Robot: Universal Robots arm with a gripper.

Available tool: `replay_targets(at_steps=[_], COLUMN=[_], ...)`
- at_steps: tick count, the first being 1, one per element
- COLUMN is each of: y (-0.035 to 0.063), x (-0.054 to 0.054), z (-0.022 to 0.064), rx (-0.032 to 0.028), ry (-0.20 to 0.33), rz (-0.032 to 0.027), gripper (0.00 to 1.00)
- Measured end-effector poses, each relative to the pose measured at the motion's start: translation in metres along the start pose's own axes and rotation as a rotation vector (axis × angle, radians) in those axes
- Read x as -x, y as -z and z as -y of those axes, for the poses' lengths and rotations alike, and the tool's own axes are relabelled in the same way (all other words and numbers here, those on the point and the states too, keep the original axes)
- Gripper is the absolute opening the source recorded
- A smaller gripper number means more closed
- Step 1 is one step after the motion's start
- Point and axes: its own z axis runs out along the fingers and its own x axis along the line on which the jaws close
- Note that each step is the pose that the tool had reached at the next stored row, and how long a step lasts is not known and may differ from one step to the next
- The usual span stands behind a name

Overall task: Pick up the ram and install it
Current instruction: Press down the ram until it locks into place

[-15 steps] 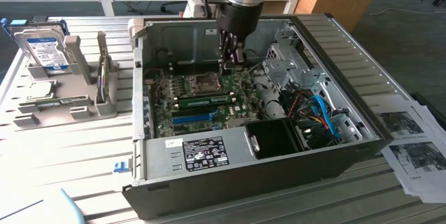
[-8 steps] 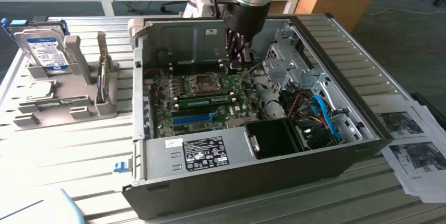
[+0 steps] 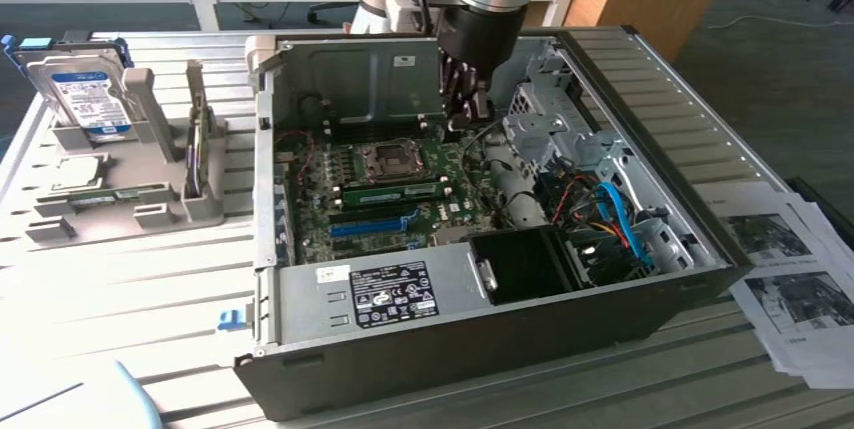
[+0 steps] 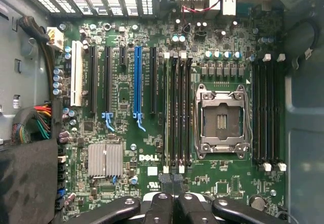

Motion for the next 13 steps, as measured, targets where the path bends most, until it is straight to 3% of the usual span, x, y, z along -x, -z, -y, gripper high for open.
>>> replay_targets(at_steps=[13], y=[-0.0088], x=[-0.0002], z=[0.0004], rx=[0.0000], ry=[0.000], rz=[0.0000], gripper=[0.09])
